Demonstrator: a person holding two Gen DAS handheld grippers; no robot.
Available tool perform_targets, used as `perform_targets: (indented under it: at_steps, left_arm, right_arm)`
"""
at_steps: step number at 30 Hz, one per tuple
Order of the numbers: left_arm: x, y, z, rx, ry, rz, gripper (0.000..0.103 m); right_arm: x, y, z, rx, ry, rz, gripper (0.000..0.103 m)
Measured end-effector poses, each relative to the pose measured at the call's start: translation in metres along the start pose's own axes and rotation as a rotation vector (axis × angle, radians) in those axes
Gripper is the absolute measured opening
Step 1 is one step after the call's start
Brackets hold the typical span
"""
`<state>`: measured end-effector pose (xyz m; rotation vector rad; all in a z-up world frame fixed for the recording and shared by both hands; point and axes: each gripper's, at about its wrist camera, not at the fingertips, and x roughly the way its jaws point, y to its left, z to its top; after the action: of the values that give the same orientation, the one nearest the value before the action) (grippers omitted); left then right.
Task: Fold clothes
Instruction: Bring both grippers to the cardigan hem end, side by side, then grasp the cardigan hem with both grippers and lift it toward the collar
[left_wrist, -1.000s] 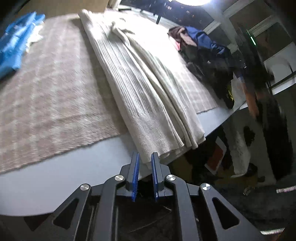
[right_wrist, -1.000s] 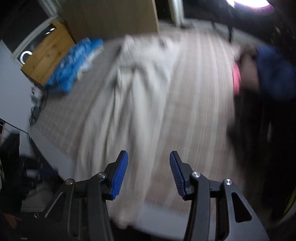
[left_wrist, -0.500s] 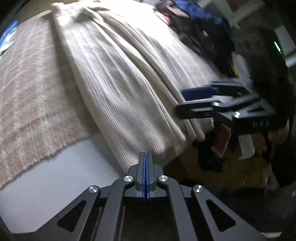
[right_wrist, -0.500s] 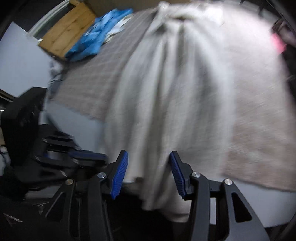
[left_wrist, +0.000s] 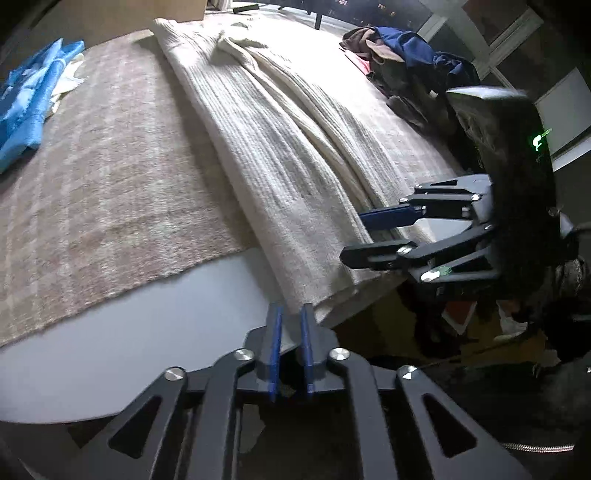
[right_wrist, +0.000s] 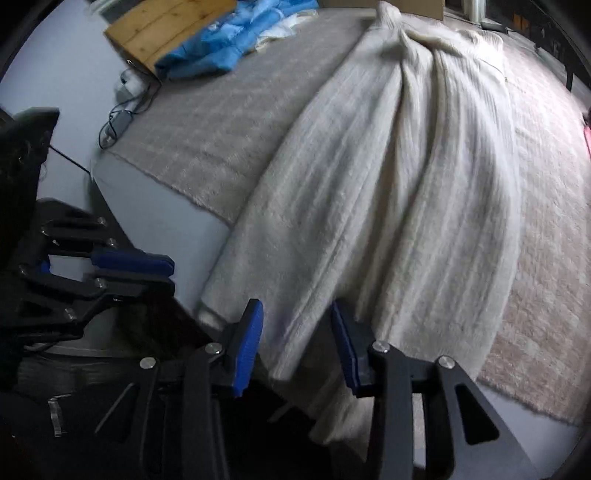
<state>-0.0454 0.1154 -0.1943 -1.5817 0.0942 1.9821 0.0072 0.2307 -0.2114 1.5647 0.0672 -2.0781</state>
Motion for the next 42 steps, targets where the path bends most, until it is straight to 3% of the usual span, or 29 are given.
perform_targets:
  at_steps: [1, 2, 3, 4, 8, 11, 13, 15, 16, 20, 21, 23, 25, 27, 31, 33, 35, 36, 38, 39, 42]
  left_arm:
    - [0.001, 0.000, -0.001, 0.002, 0.000, 0.007, 0.011]
    - [0.002, 0.002, 0.000, -0.003, 0.000, 0.008, 0.011]
    - [0.003, 0.004, 0.000, -0.009, 0.000, 0.009, 0.011]
    - [0.003, 0.004, 0.002, -0.014, -0.001, 0.002, 0.011]
    - [0.009, 0.006, 0.005, -0.036, -0.001, -0.036, 0.024]
    - [0.016, 0.003, 0.010, -0.041, 0.009, -0.035, 0.025]
    - [0.021, 0.001, 0.014, -0.044, 0.015, -0.033, 0.029]
    - [0.026, -0.001, 0.017, -0.047, 0.022, -0.031, 0.031]
    - [0.029, -0.002, 0.019, -0.048, 0.025, -0.030, 0.031]
    - [0.039, -0.007, 0.026, -0.054, 0.038, -0.026, 0.031]
    - [0.041, -0.008, 0.028, -0.055, 0.041, -0.025, 0.029]
    - [0.046, -0.010, 0.032, -0.058, 0.048, -0.023, 0.012]
    - [0.043, -0.009, 0.031, -0.057, 0.049, -0.017, 0.011]
    - [0.040, -0.009, 0.030, -0.055, 0.050, -0.011, 0.010]
    - [0.033, -0.007, 0.029, -0.051, 0.051, 0.002, 0.006]
    - [0.034, -0.005, 0.029, -0.067, 0.067, 0.004, 0.009]
    - [0.039, -0.003, 0.028, -0.081, 0.085, -0.008, 0.021]
    - [0.039, -0.004, 0.027, -0.070, 0.081, -0.019, 0.022]
    - [0.038, -0.006, 0.024, -0.048, 0.073, -0.042, 0.013]
    - [0.039, -0.010, 0.025, -0.032, 0.066, -0.043, 0.012]
    - [0.029, -0.011, 0.030, -0.047, 0.042, -0.080, 0.010]
  right_arm:
    - [0.001, 0.003, 0.000, -0.017, -0.005, -0.013, 0.036]
    - [0.002, 0.007, 0.001, -0.042, 0.002, -0.037, 0.014]
    - [0.003, 0.008, 0.004, -0.051, 0.014, -0.042, 0.008]
    - [0.001, 0.004, 0.005, -0.029, 0.035, 0.009, 0.007]
    - [-0.010, -0.016, -0.004, 0.065, 0.009, 0.074, 0.008]
    - [-0.003, -0.021, -0.011, 0.116, 0.071, 0.111, 0.010]
    - [-0.013, -0.030, -0.019, 0.137, 0.046, 0.094, 0.018]
    - [-0.025, -0.047, -0.028, 0.170, 0.002, 0.057, 0.047]
    - [-0.031, -0.055, -0.032, 0.187, -0.021, 0.038, 0.047]
    - [-0.054, -0.089, -0.050, 0.253, -0.108, -0.036, 0.047]
    - [-0.046, -0.091, -0.050, 0.253, -0.096, -0.030, 0.047]
    - [-0.029, -0.089, -0.050, 0.237, -0.067, -0.031, 0.047]
    - [-0.022, -0.084, -0.049, 0.205, -0.080, -0.018, 0.046]
    - [-0.016, -0.079, -0.046, 0.178, -0.082, 0.018, 0.013]
    - [-0.014, -0.083, -0.044, 0.224, -0.100, 0.064, 0.015]
    - [-0.011, -0.083, -0.046, 0.226, -0.093, 0.060, 0.029]
    - [-0.008, -0.079, -0.047, 0.202, -0.099, 0.073, 0.040]
    - [-0.007, -0.077, -0.048, 0.188, -0.101, 0.079, 0.040]
    - [-0.002, -0.067, -0.045, 0.119, -0.107, 0.102, 0.038]
    - [0.002, -0.057, -0.034, 0.097, -0.105, 0.113, 0.022]
    - [0.001, -0.063, -0.031, 0.117, -0.095, 0.190, 0.016]
